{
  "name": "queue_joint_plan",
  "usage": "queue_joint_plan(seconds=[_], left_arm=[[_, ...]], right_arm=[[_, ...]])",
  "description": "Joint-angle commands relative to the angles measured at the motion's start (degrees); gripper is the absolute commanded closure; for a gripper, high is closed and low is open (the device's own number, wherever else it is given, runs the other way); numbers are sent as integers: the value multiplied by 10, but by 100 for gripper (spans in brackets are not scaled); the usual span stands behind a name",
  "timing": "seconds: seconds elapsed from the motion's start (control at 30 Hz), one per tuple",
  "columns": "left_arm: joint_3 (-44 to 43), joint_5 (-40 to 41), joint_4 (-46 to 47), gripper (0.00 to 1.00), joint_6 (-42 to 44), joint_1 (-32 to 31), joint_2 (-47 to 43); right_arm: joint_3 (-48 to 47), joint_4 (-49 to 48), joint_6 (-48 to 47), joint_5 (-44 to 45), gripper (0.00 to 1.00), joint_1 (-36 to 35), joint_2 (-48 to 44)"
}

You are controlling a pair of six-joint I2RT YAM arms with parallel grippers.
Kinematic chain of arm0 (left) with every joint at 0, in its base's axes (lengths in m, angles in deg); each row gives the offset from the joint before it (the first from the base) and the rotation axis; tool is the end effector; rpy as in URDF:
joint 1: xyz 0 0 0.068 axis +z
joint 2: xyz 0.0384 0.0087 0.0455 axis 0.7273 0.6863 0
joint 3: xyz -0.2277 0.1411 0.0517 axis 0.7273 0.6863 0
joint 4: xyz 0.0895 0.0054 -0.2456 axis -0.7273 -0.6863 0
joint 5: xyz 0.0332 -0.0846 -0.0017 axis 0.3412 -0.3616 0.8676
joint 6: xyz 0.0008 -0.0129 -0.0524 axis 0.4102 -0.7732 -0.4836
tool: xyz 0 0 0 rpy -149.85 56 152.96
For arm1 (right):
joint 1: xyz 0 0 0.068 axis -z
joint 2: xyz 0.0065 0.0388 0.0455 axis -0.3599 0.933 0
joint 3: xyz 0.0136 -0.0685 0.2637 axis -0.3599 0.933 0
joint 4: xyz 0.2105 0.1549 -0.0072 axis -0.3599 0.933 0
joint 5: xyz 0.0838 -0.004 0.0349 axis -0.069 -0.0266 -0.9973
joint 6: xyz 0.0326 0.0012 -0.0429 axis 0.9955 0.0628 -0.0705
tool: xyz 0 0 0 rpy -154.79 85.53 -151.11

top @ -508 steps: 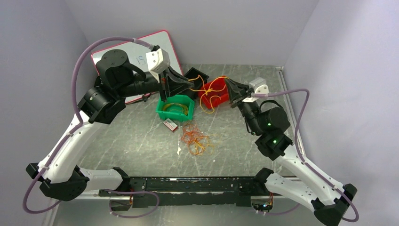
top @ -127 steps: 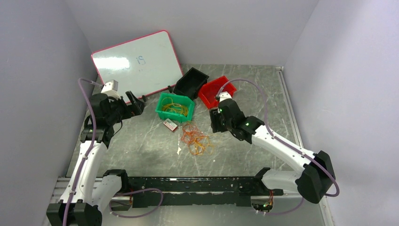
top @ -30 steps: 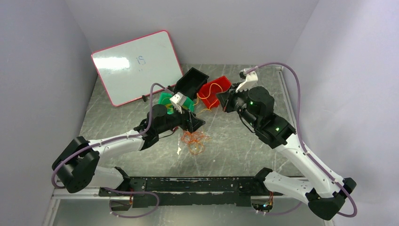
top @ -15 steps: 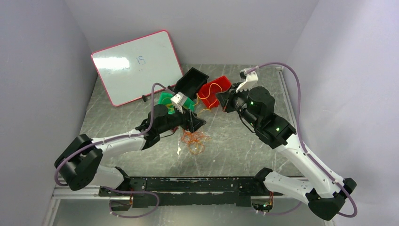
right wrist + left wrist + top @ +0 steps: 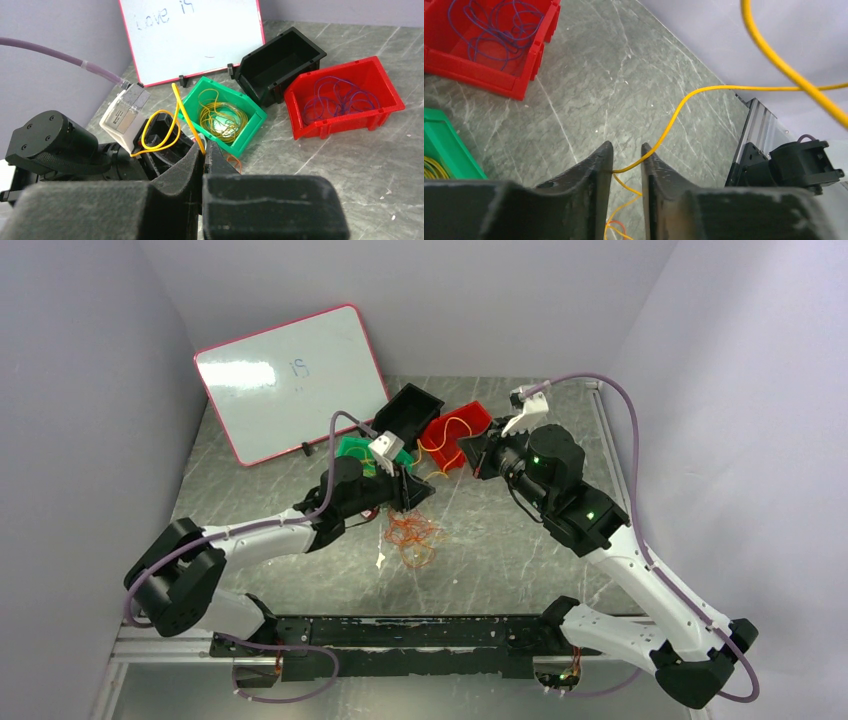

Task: Untangle the cables
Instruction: Untie the cable.

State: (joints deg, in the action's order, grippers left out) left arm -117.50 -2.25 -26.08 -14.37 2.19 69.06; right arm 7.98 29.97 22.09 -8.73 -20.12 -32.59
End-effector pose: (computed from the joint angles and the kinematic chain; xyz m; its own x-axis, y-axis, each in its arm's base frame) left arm 0.2110 -0.2206 0.2397 -0.4563 -0.1329 -0.8799 0.7416 0.4897 -0.4585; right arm 0.1598 0.1328 0.4095 -0.3139 0.2057 -0.9269 -0.4558 0.8238 0.3372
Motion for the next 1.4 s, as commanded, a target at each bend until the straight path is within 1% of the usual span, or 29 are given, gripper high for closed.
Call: queue_joint_plan(seconds=[0.0,0.07,0.2,0.3,0.33,0.43,0.53,0.67,0.77,0.87,1.03,1.1,1.23,1.37], left_arm=[[-29,-14,7,72,13,-2,12],[-30,-11,8,77,12,-2,14],[-42,-3,-13,92,20,2,7],[-70,7,-62,93,37,2,-1],[-84,17,-87,93,39,2,-4],[-131,51,-177,93,85,2,-13],[-170,81,-231,93,99,2,-27],[-215,103,-283,93,115,2,-47],[-247,118,-316,93,118,2,-60],[-263,128,-326,93,125,2,-79],[-303,147,-348,93,154,3,-87],[-323,144,-357,93,166,2,-85],[-358,136,-375,93,184,2,-82],[-378,124,-385,93,193,2,-81]], right_arm=[[11,-19,3,2,100,0,-9],[13,-19,4,3,100,1,-10],[19,-15,4,15,100,0,-14],[32,-11,5,40,100,1,-22],[43,-11,7,50,100,0,-27],[80,-21,17,77,100,0,-44],[118,-41,33,92,100,1,-61],[153,-75,37,81,95,0,-78],[180,-108,13,46,94,0,-86],[200,-131,-15,-16,94,1,-87],[235,-192,-70,-178,94,0,-78],[237,-200,-84,-236,94,0,-64],[239,-222,-97,-318,87,1,-35],[241,-248,-105,-355,79,0,-11]])
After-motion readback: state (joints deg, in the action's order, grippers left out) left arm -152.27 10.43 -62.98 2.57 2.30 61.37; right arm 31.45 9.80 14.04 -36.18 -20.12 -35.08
